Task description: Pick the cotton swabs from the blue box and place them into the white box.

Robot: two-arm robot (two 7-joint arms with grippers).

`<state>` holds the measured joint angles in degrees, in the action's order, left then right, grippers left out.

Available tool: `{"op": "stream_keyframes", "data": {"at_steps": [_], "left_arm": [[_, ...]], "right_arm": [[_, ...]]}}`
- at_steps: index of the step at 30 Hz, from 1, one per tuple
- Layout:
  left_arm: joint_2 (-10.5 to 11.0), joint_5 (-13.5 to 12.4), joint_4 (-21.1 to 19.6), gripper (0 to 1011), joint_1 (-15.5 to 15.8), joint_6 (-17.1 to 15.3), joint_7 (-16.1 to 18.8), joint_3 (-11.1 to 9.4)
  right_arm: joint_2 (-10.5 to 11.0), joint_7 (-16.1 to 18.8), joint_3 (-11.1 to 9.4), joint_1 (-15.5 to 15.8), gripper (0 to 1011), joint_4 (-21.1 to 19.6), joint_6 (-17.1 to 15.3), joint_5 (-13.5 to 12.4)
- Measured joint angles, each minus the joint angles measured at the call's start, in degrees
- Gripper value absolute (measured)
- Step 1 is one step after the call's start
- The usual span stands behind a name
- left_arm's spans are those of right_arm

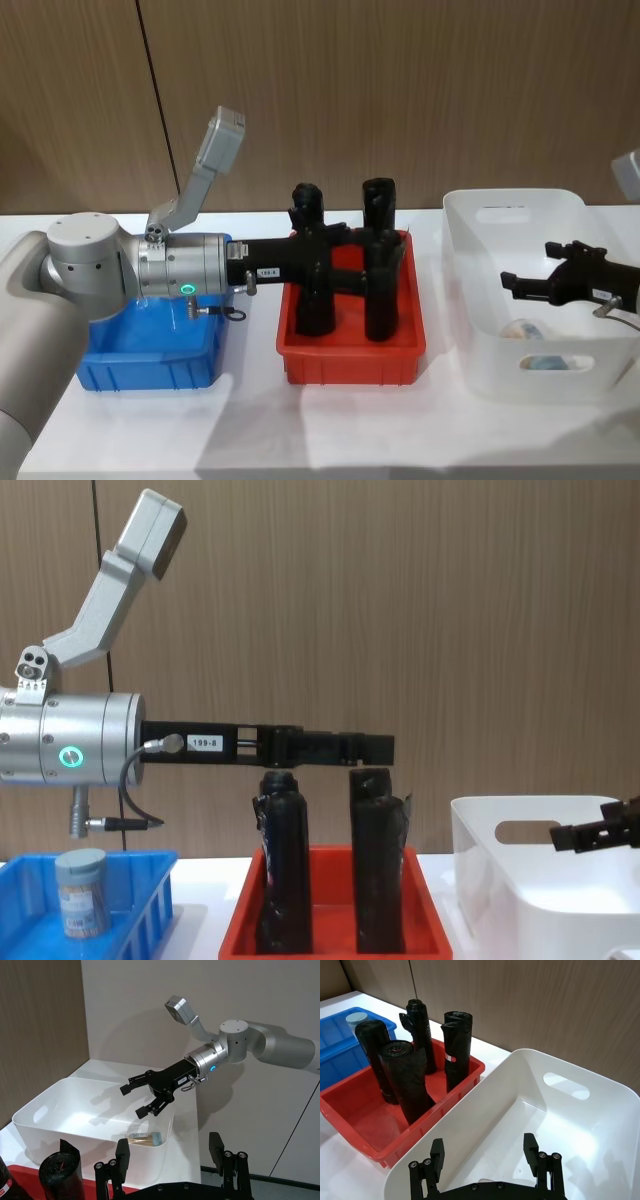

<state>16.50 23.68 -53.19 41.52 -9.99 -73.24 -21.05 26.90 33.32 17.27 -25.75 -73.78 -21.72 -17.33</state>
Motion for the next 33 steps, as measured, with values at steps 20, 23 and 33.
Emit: {"op": "stream_keyframes", "data": {"at_steps": [20, 23, 33], "left_arm": [[0.3, -0.6, -2.2, 1003, -1.5, 0.5, 4.0, -0.3], [0.5, -1.0, -3.4, 1003, -2.4, 0.8, 6.2, -0.4], [1.0, -2.3, -7.6, 1003, -5.3, 1.7, 13.8, -0.9]], "right_arm": [[-1.0, -3.5, -0.3, 3.0, 1001, -3.0, 2.3, 0.1], [-1.5, -5.3, -0.6, 4.6, 1001, -4.7, 3.5, 0.2], [-3.1, -11.5, -1.6, 10.2, 1001, -10.5, 7.7, 0.4]]}}
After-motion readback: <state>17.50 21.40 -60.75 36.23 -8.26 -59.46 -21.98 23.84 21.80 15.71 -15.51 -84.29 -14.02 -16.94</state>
